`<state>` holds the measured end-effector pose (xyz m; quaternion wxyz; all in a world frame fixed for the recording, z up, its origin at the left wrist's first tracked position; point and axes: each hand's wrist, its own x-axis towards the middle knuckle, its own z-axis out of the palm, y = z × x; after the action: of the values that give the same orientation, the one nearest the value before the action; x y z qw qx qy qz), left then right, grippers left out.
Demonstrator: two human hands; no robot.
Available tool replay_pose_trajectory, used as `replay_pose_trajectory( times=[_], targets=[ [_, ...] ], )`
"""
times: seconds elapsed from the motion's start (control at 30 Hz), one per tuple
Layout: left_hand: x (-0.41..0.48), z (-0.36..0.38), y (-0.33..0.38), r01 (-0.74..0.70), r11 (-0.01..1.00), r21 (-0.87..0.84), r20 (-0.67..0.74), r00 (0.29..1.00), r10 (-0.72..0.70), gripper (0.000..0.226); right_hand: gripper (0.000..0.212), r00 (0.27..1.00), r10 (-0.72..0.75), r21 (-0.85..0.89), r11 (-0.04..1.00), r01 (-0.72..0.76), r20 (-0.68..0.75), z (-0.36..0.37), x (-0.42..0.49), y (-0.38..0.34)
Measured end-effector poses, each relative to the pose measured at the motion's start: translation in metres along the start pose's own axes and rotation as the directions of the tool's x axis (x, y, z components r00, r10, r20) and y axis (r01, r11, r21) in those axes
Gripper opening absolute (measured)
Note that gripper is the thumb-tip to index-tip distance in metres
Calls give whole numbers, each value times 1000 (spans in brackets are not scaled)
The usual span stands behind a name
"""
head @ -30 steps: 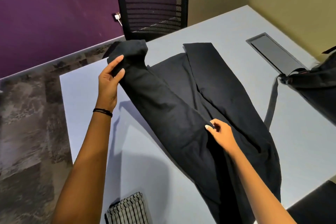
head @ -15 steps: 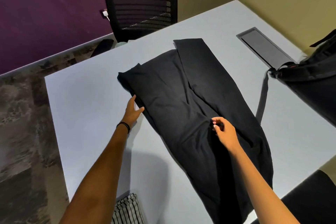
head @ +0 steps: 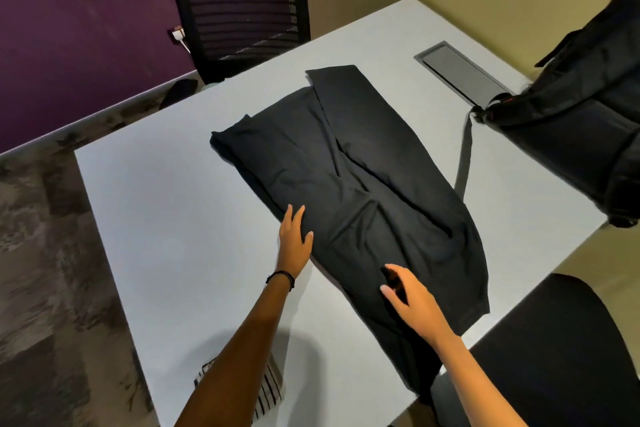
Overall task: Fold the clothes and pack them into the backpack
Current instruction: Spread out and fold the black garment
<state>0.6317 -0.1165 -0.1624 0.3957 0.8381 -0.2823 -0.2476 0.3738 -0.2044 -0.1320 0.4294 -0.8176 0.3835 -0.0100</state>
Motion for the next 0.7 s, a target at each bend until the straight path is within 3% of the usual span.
replay_pose_trajectory(
  times=[0.13,0.2,0.27,0.37,0.5,0.63,0.7],
  targets=[
    [-22,16,0,112,965,-235,-125,982,-145,59,70,996,-62,-315,946,79,61,18,-33,19],
    [-32,22,3,153,874,-460,-92,971,-219,54,63,995,-97,-453,886,95,19,29,-40,24],
    [-39,27,7,202,801,-564,-41,962,-271,49,43,993,-111,-525,848,71,-46,33,-44,19],
    [-37,36,6,315,812,-491,-13,930,-368,41,39,988,-113,-550,834,37,-105,31,-48,10],
    [-23,41,6,424,802,-421,2,884,-467,12,20,980,28,-413,904,-109,-198,22,-59,7],
    [-13,45,7,468,798,-381,65,874,-482,35,11,976,95,-357,920,-160,-194,19,-74,15],
    [-12,45,10,475,791,-385,86,872,-482,39,14,991,107,-388,912,-131,-81,18,-77,24]
  ],
)
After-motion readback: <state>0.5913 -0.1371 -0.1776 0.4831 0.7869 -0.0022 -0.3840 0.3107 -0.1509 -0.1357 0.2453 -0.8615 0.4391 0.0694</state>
